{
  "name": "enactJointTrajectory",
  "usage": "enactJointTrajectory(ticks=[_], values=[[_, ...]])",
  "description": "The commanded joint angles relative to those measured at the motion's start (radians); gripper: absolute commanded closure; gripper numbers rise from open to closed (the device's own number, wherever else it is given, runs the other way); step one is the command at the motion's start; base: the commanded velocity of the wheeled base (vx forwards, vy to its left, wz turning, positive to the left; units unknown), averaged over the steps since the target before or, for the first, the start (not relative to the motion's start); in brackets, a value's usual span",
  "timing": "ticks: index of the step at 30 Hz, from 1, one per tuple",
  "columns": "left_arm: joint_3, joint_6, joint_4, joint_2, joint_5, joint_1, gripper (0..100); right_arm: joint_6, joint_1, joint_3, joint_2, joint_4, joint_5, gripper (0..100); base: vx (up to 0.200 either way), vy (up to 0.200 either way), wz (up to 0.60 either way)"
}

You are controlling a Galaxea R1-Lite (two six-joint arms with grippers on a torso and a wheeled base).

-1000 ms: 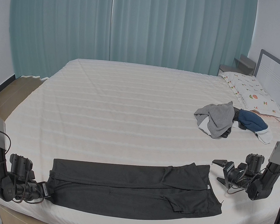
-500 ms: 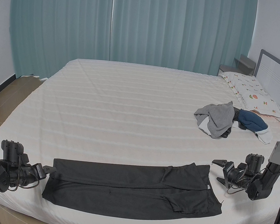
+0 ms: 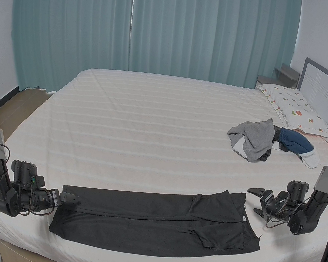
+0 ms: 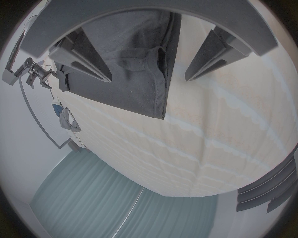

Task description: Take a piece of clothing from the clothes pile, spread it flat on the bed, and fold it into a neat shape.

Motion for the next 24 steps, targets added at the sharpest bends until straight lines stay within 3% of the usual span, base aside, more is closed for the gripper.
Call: enactJointTrajectory(ticks=[1, 17, 18, 24], values=[[-0.013, 0.001, 0.0, 0.037, 0.0, -0.016, 0, -0.001, 0.001, 0.001, 0.002, 0.0, 0.0, 0, 0.0, 0.0, 0.0], [0.015, 0.033, -0.012, 0.043, 0.001, -0.036, 0, -0.002, 0.001, 0.001, 0.007, 0.0, -0.001, 0, 0.0, 0.0, 0.0], [0.015, 0.034, -0.014, 0.044, 0.001, -0.037, 100, -0.002, 0.001, -0.001, 0.007, 0.0, -0.001, 0, 0.0, 0.0, 0.0], [0.019, 0.033, -0.014, 0.035, 0.001, -0.037, 100, -0.002, 0.001, 0.001, 0.007, 0.0, -0.001, 0, 0.0, 0.0, 0.0]])
